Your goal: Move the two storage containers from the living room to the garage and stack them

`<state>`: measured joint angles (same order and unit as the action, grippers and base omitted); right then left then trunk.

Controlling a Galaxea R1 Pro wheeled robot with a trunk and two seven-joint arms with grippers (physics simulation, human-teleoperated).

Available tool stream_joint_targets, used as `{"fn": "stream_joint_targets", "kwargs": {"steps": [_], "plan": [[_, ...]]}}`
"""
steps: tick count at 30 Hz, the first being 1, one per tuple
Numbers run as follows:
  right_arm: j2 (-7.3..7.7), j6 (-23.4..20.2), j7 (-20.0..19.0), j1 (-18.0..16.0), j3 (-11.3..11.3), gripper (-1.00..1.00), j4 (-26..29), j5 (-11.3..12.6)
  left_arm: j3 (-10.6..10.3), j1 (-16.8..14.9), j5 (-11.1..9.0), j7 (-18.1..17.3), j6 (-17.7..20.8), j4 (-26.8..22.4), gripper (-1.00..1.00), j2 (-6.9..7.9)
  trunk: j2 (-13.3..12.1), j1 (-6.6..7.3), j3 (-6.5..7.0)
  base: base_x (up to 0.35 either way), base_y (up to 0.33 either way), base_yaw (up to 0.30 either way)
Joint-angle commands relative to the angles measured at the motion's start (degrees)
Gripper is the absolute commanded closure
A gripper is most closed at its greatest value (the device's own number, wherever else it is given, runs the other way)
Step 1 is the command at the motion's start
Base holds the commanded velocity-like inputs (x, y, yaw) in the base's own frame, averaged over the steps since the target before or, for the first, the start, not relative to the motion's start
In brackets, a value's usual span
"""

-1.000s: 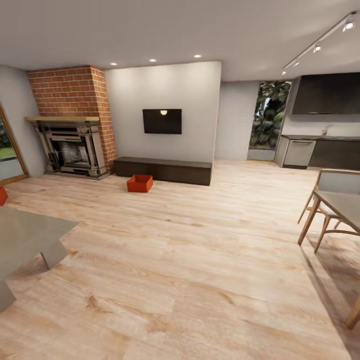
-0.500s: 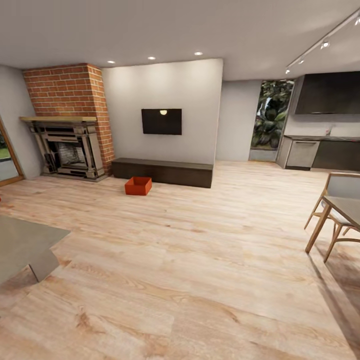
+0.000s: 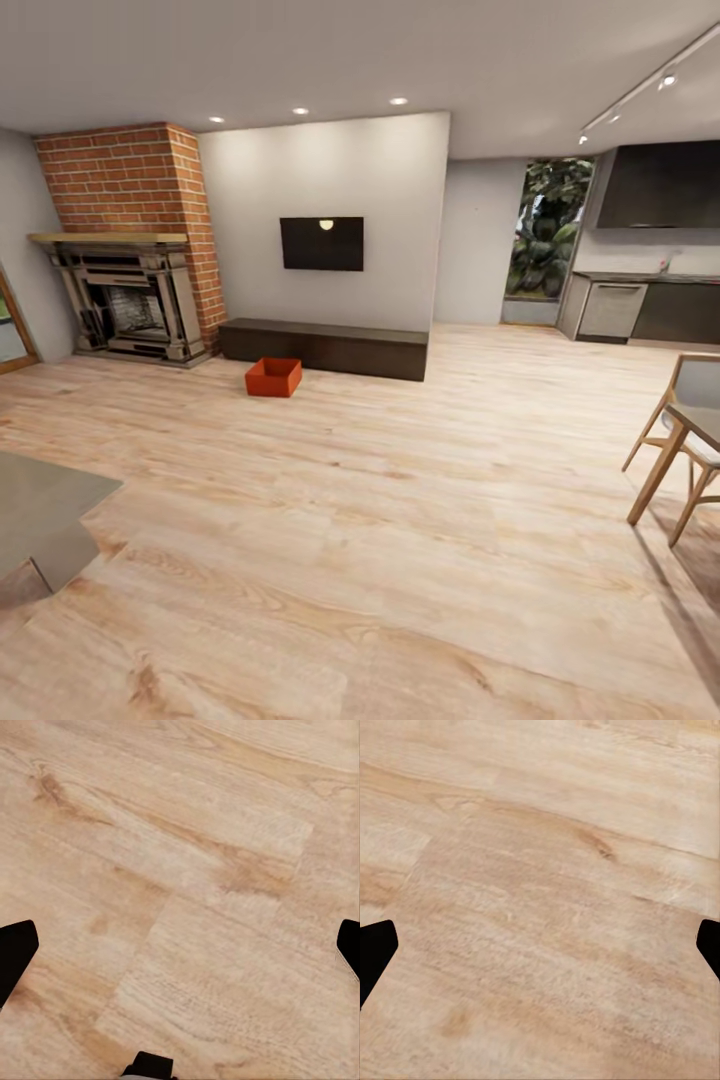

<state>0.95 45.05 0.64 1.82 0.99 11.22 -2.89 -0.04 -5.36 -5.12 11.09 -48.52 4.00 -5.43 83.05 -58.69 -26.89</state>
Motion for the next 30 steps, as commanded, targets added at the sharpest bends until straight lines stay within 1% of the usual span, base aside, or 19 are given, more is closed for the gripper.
{"fn": "stream_joint_targets", "kwargs": {"steps": [1, 12, 20, 30], "plan": [[0.02, 0.0, 0.1, 0.0, 0.1, -1.00, 0.1, -0.2, -0.1, -0.1, -0.5, -0.3, -0.3, 0.2, -1.00, -0.02, 0.0, -0.04, -0.05, 0.329, 0.000, 0.000], [0.02, 0.0, 0.1, 0.0, 0.1, -1.00, 0.1, -0.2, -0.1, -0.1, -0.5, -0.3, -0.3, 0.2, -1.00, -0.02, 0.0, -0.04, -0.05, 0.329, 0.000, 0.001], [0.02, 0.0, 0.1, 0.0, 0.1, -1.00, 0.1, -0.2, -0.1, -0.1, -0.5, -0.3, -0.3, 0.2, -1.00, -0.02, 0.0, -0.04, -0.05, 0.329, 0.000, 0.141], [0.02, 0.0, 0.1, 0.0, 0.1, -1.00, 0.1, -0.2, -0.1, -0.1, -0.5, -0.3, -0.3, 0.2, -1.00, 0.33, 0.0, -0.04, -0.05, 0.329, 0.000, 0.012]]}}
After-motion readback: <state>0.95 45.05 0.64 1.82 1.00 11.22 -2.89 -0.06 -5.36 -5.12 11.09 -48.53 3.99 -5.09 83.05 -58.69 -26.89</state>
